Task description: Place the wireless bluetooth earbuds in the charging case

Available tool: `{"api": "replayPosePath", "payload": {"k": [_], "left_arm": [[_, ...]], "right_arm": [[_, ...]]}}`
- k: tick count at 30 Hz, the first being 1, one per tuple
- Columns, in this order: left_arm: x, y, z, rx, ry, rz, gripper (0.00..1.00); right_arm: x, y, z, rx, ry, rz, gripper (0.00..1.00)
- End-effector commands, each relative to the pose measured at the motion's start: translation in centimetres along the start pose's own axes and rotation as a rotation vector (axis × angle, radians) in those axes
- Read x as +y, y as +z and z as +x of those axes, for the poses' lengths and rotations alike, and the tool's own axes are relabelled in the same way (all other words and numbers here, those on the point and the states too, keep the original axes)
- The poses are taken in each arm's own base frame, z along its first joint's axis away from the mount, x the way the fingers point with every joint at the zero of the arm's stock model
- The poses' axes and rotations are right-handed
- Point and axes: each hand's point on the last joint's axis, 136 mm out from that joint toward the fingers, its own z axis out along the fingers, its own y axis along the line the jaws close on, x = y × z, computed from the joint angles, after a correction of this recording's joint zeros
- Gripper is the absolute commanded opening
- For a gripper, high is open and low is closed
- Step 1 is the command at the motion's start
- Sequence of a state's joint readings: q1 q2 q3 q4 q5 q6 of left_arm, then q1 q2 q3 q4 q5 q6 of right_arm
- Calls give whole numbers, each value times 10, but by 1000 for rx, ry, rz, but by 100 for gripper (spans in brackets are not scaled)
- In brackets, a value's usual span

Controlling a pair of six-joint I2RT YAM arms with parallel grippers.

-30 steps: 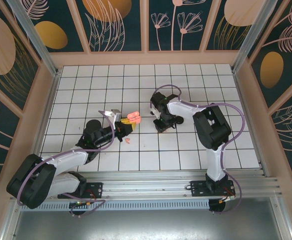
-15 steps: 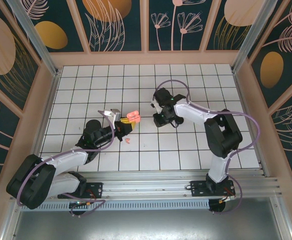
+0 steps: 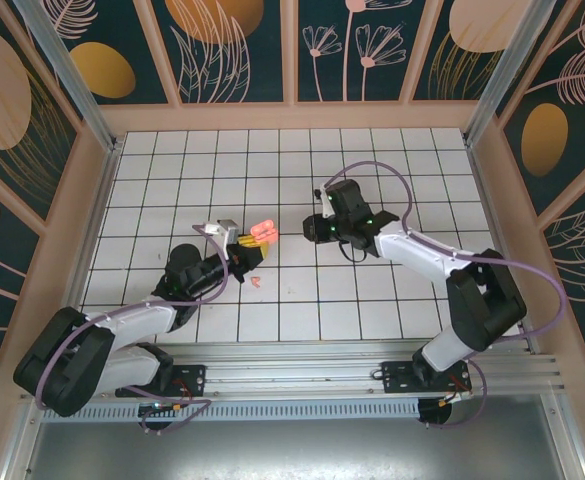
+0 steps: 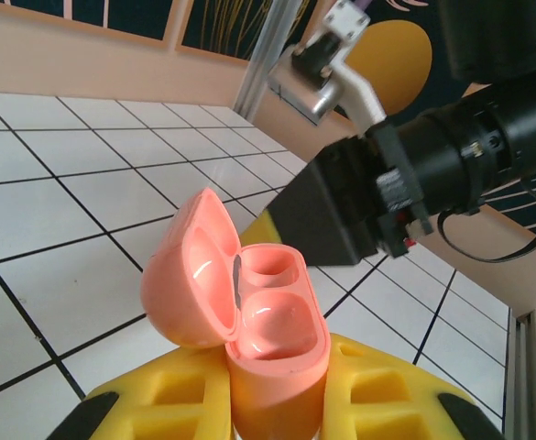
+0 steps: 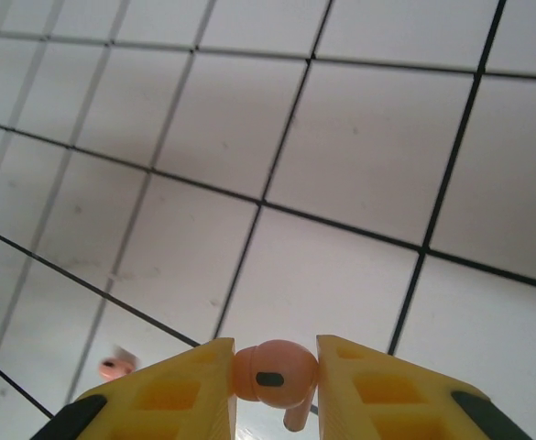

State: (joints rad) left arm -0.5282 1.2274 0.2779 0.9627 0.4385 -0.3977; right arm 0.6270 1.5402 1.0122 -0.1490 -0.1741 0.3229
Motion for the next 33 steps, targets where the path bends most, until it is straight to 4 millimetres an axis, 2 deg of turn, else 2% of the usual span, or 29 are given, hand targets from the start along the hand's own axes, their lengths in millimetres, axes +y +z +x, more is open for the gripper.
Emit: {"api": "replayPosePath", "payload": {"k": [1,10,21,29,33], "left_arm": [[0,-1,-14,-72,40,6,13],[-9,1,-25,-111,135,44,13],[-13,14,-36,-122,188,81,13],[-19,18,-45,-150,215,118,13],[-23,22,-51,-161,246,142,13]], "right_arm": [[23,-19,-31,-161,40,-76,26],[58,-61,-54,-311,18,-172,25],[91,-105,-69,-440,-52,-296,25],[105,-117,-71,-462,-95,-365,25],[118,-124,-74,-486,-121,-430,25]]}}
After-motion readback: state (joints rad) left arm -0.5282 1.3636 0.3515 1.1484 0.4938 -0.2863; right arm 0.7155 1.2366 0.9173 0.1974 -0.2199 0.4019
